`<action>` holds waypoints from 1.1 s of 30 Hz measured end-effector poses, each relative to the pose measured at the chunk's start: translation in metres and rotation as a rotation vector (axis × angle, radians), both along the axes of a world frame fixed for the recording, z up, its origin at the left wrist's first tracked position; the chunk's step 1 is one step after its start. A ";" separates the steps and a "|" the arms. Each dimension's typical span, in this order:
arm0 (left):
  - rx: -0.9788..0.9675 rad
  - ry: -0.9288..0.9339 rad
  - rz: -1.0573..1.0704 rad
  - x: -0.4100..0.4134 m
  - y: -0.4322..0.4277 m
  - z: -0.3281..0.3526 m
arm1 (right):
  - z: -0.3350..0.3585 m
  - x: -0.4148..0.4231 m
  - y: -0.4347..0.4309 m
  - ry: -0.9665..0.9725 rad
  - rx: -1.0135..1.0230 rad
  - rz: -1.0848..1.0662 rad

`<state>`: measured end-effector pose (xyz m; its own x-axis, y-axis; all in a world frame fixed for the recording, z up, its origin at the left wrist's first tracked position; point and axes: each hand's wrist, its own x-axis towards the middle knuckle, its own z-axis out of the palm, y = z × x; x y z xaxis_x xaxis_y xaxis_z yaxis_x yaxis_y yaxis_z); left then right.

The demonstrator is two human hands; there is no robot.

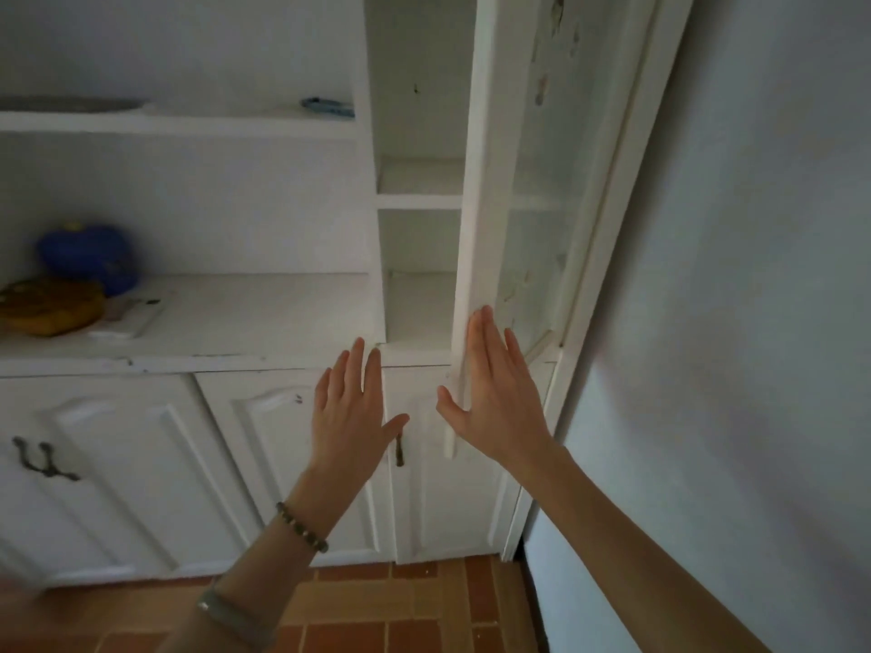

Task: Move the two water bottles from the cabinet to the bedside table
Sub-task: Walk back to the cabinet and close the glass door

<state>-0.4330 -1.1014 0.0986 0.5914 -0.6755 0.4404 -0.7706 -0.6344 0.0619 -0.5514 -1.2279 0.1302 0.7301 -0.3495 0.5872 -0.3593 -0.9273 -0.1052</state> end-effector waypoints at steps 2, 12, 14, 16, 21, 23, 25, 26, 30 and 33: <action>0.003 0.004 0.036 0.014 0.003 -0.001 | -0.001 0.024 -0.004 0.064 -0.051 0.007; -0.012 0.001 0.122 0.107 -0.008 0.002 | -0.010 0.148 -0.030 0.181 -0.131 0.053; -0.005 -0.005 0.131 0.128 -0.014 0.003 | -0.014 0.163 -0.036 0.201 -0.148 0.036; -0.001 -0.016 0.133 0.146 -0.023 0.004 | -0.018 0.174 -0.044 0.205 -0.169 0.024; 0.004 -0.029 0.104 0.183 -0.047 0.001 | -0.016 0.210 -0.063 0.205 -0.182 0.008; -0.003 -0.033 0.087 0.196 -0.054 -0.001 | -0.015 0.224 -0.070 0.215 -0.173 0.003; -0.013 -0.037 0.067 0.209 -0.061 -0.003 | -0.018 0.232 -0.075 0.214 -0.169 -0.003; -0.014 -0.038 0.059 0.216 -0.064 -0.004 | -0.021 0.235 -0.077 0.211 -0.172 -0.006; -0.015 -0.038 0.030 0.234 -0.081 -0.006 | -0.027 0.239 -0.082 0.190 -0.182 -0.006; -0.014 -0.039 0.001 0.243 -0.093 -0.008 | -0.029 0.242 -0.087 0.189 -0.171 0.006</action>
